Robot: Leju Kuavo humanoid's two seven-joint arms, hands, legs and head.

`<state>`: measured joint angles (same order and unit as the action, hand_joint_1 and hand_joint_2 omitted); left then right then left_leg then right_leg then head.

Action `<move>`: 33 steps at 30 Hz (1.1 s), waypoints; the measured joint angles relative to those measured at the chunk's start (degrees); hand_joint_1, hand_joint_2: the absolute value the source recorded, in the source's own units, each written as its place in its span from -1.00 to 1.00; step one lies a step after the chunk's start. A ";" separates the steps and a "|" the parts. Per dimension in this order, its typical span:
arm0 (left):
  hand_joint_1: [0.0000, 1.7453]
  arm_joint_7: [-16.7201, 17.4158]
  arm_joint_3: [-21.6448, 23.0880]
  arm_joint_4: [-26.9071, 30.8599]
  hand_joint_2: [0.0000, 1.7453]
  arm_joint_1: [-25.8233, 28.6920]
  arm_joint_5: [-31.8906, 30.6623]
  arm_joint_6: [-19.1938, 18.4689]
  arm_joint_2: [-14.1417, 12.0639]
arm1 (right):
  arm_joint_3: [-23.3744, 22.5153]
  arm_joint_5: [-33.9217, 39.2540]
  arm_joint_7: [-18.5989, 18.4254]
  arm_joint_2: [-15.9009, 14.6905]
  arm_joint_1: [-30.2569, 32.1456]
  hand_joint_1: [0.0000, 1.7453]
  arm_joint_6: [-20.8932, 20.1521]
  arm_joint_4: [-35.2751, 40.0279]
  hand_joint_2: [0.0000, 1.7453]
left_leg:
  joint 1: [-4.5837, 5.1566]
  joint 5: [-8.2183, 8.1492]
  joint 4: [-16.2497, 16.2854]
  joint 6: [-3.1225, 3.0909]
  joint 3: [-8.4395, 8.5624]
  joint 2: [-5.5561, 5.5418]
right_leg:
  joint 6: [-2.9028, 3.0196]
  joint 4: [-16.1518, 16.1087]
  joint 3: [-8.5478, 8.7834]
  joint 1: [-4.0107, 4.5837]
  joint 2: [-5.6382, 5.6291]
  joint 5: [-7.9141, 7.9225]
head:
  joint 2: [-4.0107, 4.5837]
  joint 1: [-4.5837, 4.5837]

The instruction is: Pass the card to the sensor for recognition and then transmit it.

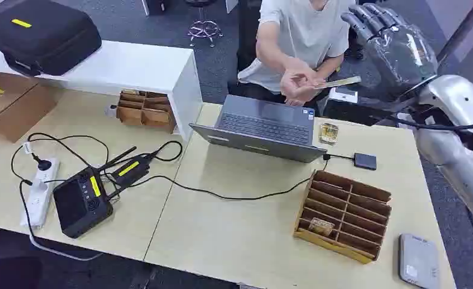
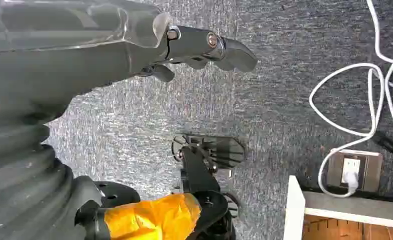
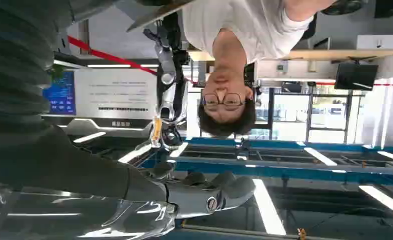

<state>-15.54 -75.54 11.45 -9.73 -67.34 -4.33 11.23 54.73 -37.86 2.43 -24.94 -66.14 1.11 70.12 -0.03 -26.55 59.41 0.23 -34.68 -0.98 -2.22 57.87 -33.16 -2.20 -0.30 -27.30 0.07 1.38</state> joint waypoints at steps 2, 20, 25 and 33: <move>-1.00 0.00 0.00 0.00 1.00 0.00 0.00 -0.02 -0.02 | 0.04 -0.09 0.00 0.06 0.20 -1.00 0.00 -0.13 1.00 | 0.00 0.00 0.00 0.00 0.00 0.00 | 0.00 0.00 0.00 0.00 0.00 0.00 | 0.00 0.00; -1.00 0.00 0.02 0.00 1.00 0.17 -0.35 -1.12 -0.15 | -0.22 0.09 2.19 0.04 1.56 1.00 0.70 -0.39 1.00 | 0.00 0.00 0.00 0.00 0.00 0.00 | 0.00 0.00 -0.01 0.00 0.00 0.00 | 0.00 0.00; -1.00 -0.17 0.04 0.00 1.00 0.24 -0.22 -1.68 -0.17 | -0.68 0.09 2.21 0.04 1.69 1.00 0.68 -0.39 1.00 | 0.00 0.00 0.00 0.00 0.00 0.01 | 0.00 0.00 -0.02 0.00 -0.01 0.00 | 0.00 0.00; -1.00 -0.17 0.04 0.00 1.00 0.27 -0.22 -1.70 -0.17 | -1.16 0.09 2.21 0.04 1.93 1.00 0.68 -0.39 1.00 | 0.00 0.00 0.00 0.00 0.00 0.01 | 0.00 0.00 -0.02 0.00 -0.01 0.00 | 0.00 0.00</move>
<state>-15.72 -75.49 11.45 -9.46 -67.56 -6.03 11.06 53.57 -37.77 4.63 -24.90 -64.22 1.79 69.72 -0.03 -26.55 59.42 0.23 -34.68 -0.97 -2.22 57.87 -33.17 -2.20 -0.31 -27.30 0.07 1.38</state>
